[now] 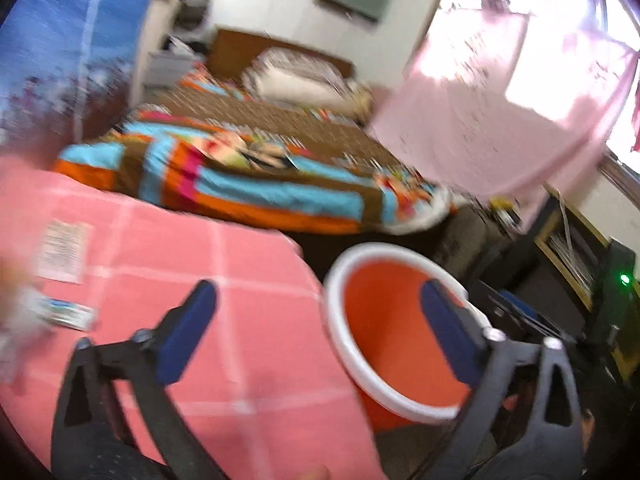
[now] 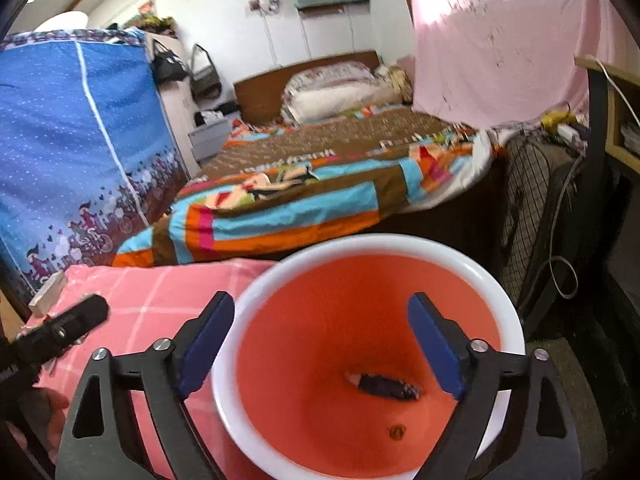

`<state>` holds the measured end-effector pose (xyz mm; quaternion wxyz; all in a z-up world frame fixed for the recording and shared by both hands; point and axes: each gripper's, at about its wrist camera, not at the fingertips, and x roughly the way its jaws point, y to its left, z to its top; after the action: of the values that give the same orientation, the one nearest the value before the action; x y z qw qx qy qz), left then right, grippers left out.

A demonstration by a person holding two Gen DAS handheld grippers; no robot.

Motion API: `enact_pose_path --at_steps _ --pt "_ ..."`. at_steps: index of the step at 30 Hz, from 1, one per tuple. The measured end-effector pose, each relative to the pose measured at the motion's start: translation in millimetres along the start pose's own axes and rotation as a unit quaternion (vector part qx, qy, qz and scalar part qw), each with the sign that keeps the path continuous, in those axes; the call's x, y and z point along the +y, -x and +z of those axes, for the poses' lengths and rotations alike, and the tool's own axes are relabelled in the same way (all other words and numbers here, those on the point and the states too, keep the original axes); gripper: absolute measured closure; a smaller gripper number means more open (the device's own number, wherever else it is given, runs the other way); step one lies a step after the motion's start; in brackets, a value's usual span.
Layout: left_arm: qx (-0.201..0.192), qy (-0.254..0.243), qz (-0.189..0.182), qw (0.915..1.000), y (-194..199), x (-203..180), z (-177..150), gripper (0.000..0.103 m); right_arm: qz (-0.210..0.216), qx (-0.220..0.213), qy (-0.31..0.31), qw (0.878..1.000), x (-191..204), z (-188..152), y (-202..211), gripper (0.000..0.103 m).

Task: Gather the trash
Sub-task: 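Open both tools to drop the wrapper and cookie into the bucket, then grasp the tan paper scrap with the left tool while the right tool grasps the toothpaste tube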

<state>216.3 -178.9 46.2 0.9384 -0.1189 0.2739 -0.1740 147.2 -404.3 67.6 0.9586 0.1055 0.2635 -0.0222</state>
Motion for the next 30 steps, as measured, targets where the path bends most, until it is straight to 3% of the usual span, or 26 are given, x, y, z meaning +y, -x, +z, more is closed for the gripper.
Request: enact_pose_path --at_steps 1,6,11,17,26,30 --pt "-0.02 -0.001 0.015 0.9997 6.7 3.9 0.2 0.0 0.002 -0.009 0.003 1.0 4.0 0.4 2.0 0.0" --pt "-0.085 -0.02 0.063 0.9941 33.4 15.9 4.2 0.0 0.02 -0.093 0.012 0.995 29.4 0.7 21.3 0.0" --pt "-0.151 -0.035 0.11 0.9818 63.4 32.4 6.6 0.0 0.06 -0.175 0.025 0.982 56.6 -2.5 44.8 0.0" --pt "-0.206 -0.059 0.15 0.9651 100.7 53.1 1.4 0.0 0.077 -0.251 0.07 0.962 94.4 -9.9 65.9 0.0" --pt "-0.244 -0.076 0.184 0.9491 142.4 94.7 -4.1 0.0 0.133 -0.29 0.083 0.944 132.8 -20.4 65.9 0.0" --pt "-0.244 -0.086 0.199 0.9452 156.1 113.0 -8.1 0.0 0.146 -0.294 0.098 0.94 149.4 -27.2 65.9 0.0"
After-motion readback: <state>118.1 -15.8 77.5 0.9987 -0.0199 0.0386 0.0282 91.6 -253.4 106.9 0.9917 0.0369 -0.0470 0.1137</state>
